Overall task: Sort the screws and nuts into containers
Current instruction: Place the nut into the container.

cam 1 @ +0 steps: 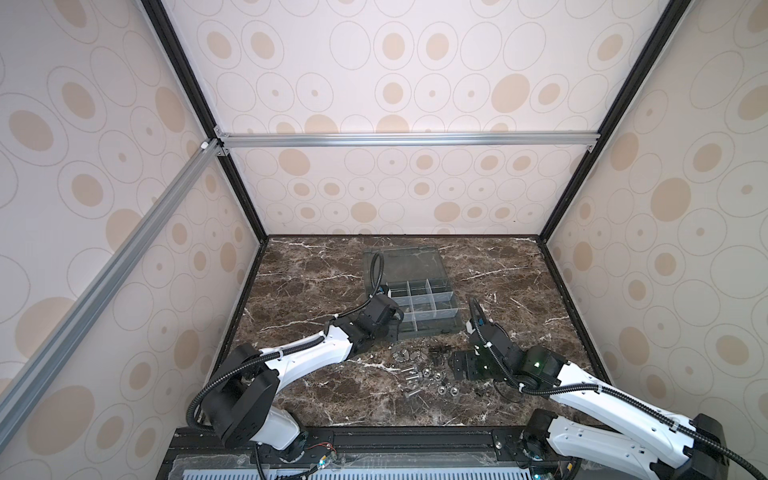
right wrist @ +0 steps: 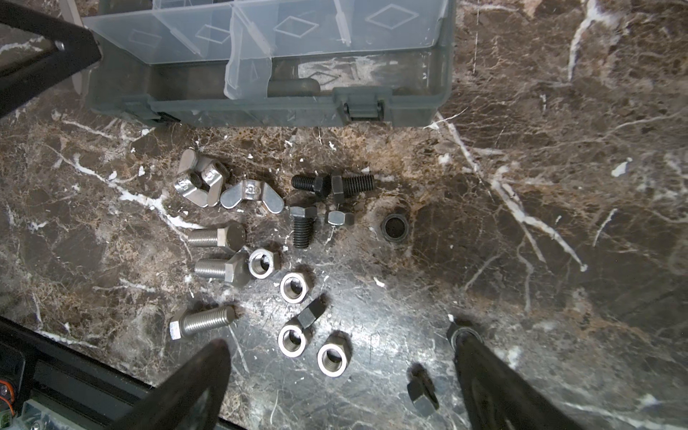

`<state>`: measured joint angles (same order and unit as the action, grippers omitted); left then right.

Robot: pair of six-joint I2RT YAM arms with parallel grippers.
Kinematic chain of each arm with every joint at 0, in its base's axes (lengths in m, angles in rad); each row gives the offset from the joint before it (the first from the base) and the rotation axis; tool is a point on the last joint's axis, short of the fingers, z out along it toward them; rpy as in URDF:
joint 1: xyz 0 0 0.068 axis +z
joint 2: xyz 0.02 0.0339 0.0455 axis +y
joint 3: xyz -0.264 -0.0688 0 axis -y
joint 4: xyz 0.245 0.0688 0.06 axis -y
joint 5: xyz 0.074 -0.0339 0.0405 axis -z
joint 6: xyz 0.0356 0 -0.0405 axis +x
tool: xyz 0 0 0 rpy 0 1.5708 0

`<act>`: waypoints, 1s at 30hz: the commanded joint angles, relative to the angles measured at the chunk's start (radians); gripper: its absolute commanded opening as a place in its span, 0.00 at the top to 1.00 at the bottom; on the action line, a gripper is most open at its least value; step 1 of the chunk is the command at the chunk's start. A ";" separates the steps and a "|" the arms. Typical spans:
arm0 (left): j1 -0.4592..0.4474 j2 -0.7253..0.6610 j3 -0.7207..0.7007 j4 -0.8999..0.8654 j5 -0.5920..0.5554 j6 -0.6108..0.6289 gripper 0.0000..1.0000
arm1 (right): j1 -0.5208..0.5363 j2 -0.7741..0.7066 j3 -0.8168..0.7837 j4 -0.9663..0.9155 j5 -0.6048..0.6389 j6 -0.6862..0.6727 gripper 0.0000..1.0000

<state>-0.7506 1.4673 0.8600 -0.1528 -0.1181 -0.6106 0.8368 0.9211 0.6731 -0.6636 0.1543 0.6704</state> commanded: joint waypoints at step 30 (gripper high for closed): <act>0.078 -0.052 -0.059 0.062 0.018 0.015 0.47 | 0.009 0.023 0.032 -0.016 0.004 0.012 0.03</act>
<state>-0.6807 1.4494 0.8112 -0.1051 -0.0914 -0.5884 0.8368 0.9337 0.6746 -0.6666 0.1539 0.6724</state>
